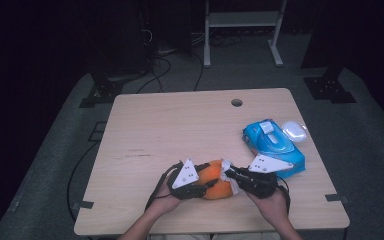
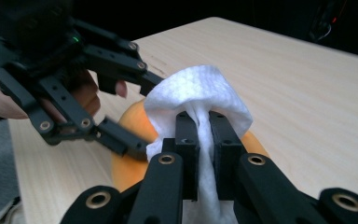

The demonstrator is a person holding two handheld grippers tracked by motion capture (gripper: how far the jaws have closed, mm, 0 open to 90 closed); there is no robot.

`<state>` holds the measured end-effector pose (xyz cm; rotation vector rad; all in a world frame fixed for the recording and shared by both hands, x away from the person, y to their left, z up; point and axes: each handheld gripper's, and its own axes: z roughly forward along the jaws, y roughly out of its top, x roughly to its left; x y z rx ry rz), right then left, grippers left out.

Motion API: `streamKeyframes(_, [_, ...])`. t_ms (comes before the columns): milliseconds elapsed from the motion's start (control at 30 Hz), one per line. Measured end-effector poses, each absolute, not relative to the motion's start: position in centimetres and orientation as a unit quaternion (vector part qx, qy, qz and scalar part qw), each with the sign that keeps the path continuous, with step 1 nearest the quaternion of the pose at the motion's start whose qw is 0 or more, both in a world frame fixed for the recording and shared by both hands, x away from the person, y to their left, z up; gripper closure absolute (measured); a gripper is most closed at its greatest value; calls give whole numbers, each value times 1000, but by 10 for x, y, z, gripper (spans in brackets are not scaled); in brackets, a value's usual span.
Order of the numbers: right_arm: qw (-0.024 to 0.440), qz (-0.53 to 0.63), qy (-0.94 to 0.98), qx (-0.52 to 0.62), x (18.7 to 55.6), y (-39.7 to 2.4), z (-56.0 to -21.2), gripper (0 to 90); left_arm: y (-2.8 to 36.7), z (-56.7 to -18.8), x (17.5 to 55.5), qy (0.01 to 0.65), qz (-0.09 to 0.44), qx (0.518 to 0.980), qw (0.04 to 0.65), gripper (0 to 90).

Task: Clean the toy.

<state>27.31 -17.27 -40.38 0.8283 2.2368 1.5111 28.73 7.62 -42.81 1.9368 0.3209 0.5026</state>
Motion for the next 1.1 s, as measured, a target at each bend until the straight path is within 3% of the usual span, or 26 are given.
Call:
streamKeyframes(133, [162,534,772,305,283,-182,-403,828,75,-423,285,137,250,804,522,493])
streamKeyframes(167, [160,527,774,312,286,-184,-409,829,75,-426,286,133,231,813,518,468])
streamKeyframes(233, [137,508,785,327,290,-184,-425,829,77,-428,289,114,142,829,529,421])
streamKeyframes(333, [109,510,784,337,289,-184,-440,830,87,-421,293,127,96,819,551,374])
streamKeyframes(433, [101,514,784,333,284,-182,-439,830,94,-421,297,182,145,801,552,276])
streamKeyframes(500, [97,515,787,325,281,-179,-439,830,96,-428,302,201,121,806,543,281])
streamKeyframes(600, [99,514,790,320,282,-179,-436,829,92,-433,298,192,118,817,531,332])
streamKeyframes(667, [87,532,778,322,285,-183,-433,828,89,-433,296,173,86,829,524,336])
streamKeyframes(833, [68,538,772,331,290,-186,-441,829,92,-428,294,145,71,828,536,265])
streamKeyframes(933, [74,530,782,321,286,-183,-439,828,94,-427,302,221,87,808,540,168])
streamKeyframes(1000, [69,536,781,313,284,-180,-436,827,92,-437,306,240,59,820,516,170])
streamKeyframes(1100, [82,543,781,298,282,-178,-427,828,86,-438,297,189,60,836,512,228])
